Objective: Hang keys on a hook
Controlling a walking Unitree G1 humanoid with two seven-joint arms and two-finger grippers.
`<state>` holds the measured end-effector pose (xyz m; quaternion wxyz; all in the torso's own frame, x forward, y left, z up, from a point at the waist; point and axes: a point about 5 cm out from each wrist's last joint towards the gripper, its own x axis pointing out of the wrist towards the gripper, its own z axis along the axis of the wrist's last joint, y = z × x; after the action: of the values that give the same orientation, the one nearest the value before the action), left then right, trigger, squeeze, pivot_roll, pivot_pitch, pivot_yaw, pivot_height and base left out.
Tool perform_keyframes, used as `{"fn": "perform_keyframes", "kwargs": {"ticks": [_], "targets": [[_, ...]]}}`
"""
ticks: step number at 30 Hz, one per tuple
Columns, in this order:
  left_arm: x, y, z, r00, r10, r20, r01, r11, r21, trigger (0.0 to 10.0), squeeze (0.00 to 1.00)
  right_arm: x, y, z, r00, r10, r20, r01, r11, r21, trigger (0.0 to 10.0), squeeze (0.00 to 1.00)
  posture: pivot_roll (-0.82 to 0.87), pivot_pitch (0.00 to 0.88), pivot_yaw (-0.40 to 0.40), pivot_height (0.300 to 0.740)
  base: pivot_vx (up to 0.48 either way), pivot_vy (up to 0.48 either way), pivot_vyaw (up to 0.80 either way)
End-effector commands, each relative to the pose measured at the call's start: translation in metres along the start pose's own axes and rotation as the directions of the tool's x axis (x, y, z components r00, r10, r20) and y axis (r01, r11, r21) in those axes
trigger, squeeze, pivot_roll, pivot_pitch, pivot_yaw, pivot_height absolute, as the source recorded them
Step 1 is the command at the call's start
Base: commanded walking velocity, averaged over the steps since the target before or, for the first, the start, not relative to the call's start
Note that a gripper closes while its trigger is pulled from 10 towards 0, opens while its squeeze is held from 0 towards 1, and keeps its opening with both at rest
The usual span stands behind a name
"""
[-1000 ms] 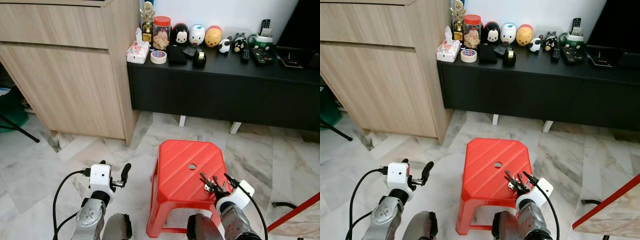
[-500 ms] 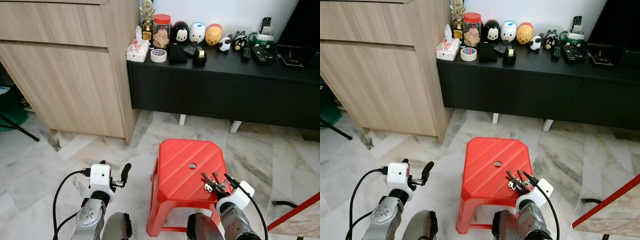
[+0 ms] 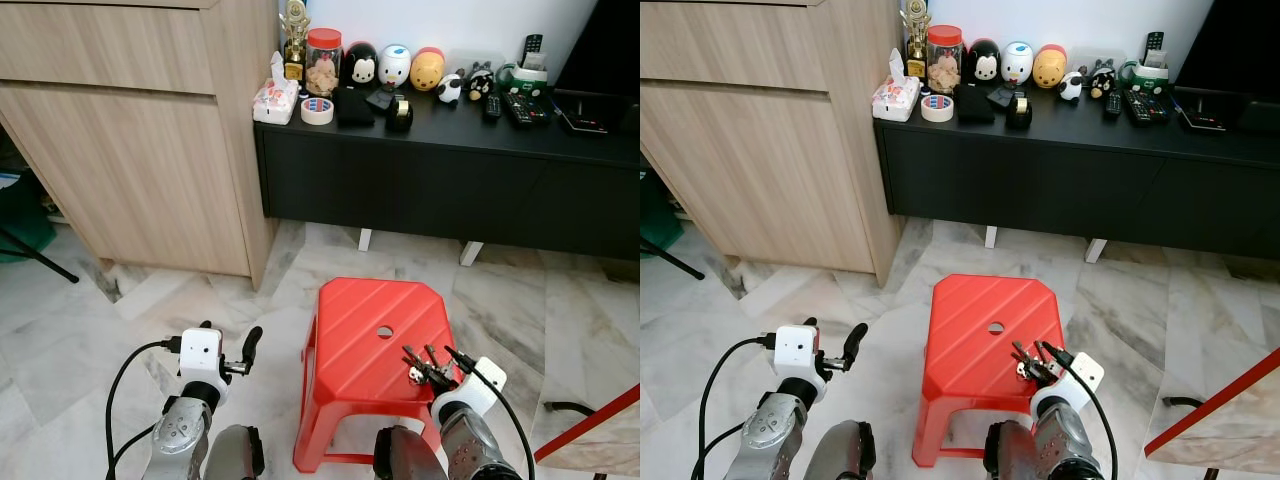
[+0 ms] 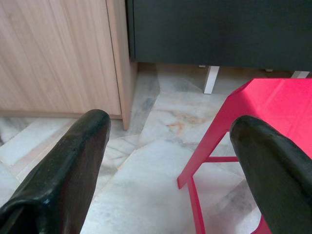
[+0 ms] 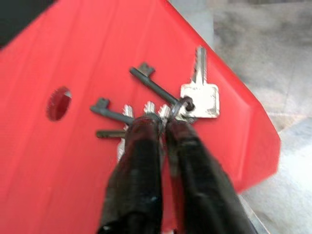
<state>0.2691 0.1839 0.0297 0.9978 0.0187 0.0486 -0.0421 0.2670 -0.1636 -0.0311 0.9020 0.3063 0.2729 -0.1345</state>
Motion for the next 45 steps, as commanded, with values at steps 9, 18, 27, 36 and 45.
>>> {"fn": "perform_keyframes", "kwargs": {"ticks": [9, 18, 27, 36, 45], "targets": [[-0.003, -0.002, -0.005, 0.999, -0.023, -0.022, 0.024, 1.000, 0.016, 10.0, 0.00, 0.001, 0.005, 0.005, 0.999, 0.012, 0.051, -0.013, 1.000, 0.015, 10.0, 0.00, 0.10, 0.056, -0.054, 0.600, 0.000, 0.000, 0.00], [-0.004, -0.003, -0.006, 0.999, -0.028, -0.022, 0.028, 0.999, 0.015, 10.0, 0.00, 0.001, 0.005, 0.006, 0.998, -0.005, 0.065, 0.004, 1.000, 0.014, 10.0, 1.00, 0.10, 0.050, -0.054, 0.600, 0.000, 0.000, 0.00], [-0.005, -0.003, -0.005, 1.000, -0.023, -0.015, 0.024, 1.000, 0.018, 10.0, 0.00, 0.003, 0.007, 0.012, 0.997, -0.029, 0.069, 0.029, 1.000, 0.011, 10.0, 1.00, 0.10, 0.065, -0.055, 0.600, 0.000, 0.000, 0.00], [-0.009, -0.001, -0.006, 1.000, -0.011, -0.017, 0.011, 1.000, 0.019, 10.0, 0.00, 0.004, 0.014, 0.025, 0.990, -0.009, 0.139, 0.004, 0.999, 0.038, 10.0, 0.00, 0.10, 0.087, -0.058, 0.600, 0.000, 0.000, 0.00], [-0.008, -0.001, -0.007, 1.000, -0.007, -0.021, 0.008, 1.000, 0.019, 10.0, 0.00, 0.003, 0.011, 0.022, 0.988, -0.053, 0.146, 0.040, 0.995, 0.089, 10.0, 0.00, 0.10, 0.091, -0.058, 0.600, 0.000, 0.000, 0.00]]}}
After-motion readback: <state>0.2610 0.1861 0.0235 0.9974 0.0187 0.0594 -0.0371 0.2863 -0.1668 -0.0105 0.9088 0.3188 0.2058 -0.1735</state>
